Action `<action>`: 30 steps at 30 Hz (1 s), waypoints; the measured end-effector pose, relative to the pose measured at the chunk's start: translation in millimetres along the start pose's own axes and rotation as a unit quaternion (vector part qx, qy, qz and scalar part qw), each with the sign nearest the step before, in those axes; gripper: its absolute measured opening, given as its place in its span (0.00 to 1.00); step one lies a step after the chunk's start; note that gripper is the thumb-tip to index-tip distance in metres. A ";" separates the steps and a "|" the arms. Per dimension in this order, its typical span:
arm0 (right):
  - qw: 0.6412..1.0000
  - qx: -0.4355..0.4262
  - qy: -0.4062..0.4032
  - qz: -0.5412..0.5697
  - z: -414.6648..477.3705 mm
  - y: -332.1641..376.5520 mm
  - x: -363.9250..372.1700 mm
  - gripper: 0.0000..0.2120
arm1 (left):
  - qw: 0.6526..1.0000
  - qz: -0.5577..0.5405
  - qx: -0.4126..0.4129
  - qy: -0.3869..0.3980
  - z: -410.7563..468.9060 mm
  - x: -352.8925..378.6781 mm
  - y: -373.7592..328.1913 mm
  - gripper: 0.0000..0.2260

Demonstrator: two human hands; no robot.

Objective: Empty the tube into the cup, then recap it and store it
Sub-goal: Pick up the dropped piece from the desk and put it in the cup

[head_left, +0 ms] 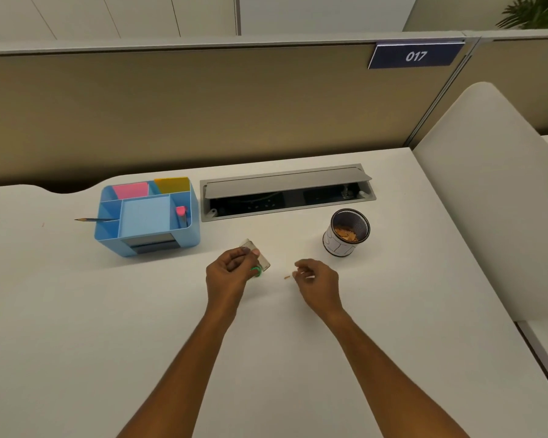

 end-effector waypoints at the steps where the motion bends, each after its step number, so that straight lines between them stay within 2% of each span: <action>1: 0.999 -0.019 0.015 -0.034 -2.3 -5.6 4.4 0.09 | 1.000 0.001 -0.003 -0.003 1.3 -4.4 1.4 0.09; 7: 0.980 -0.111 0.075 -0.149 -1.1 -10.2 25.6 0.09 | 1.000 0.020 0.005 -0.003 2.4 -20.6 7.8 0.13; 12: 0.953 -0.189 0.093 -0.220 0.5 -2.4 30.8 0.07 | 1.000 0.015 0.015 -0.005 4.5 -28.8 8.8 0.09; 18: 0.878 -0.276 0.110 -0.376 -7.7 1.5 35.7 0.09 | 0.999 0.032 0.024 -0.019 6.9 -35.9 9.7 0.12; 20: 0.870 -0.275 0.124 -0.390 -6.9 2.2 36.6 0.11 | 0.999 0.036 0.024 -0.023 7.6 -37.1 10.1 0.13; 22: 0.885 -0.248 0.128 -0.372 -3.6 2.4 34.4 0.12 | 0.999 0.037 0.023 -0.024 8.2 -37.7 10.8 0.13; 25: 0.941 -0.188 0.110 -0.258 5.2 11.3 19.2 0.12 | 0.999 0.040 0.024 -0.023 8.0 -38.1 10.6 0.14; 27: 0.959 -0.195 0.070 -0.194 12.3 25.7 3.5 0.10 | 0.999 0.043 0.025 -0.023 8.4 -38.6 10.6 0.14; 30: 0.966 -0.221 -0.014 -0.131 29.4 50.2 -28.0 0.07 | 0.998 0.047 0.024 -0.023 9.6 -38.1 12.7 0.14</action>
Point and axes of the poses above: each hand's wrist, its own z-axis towards the middle knuckle, its own x-axis out of the palm, y = z × x, the point moved 4 cm from there along z, towards the middle knuckle, and after that the axes turned 13 degrees about -y, right-handed, at the moved point
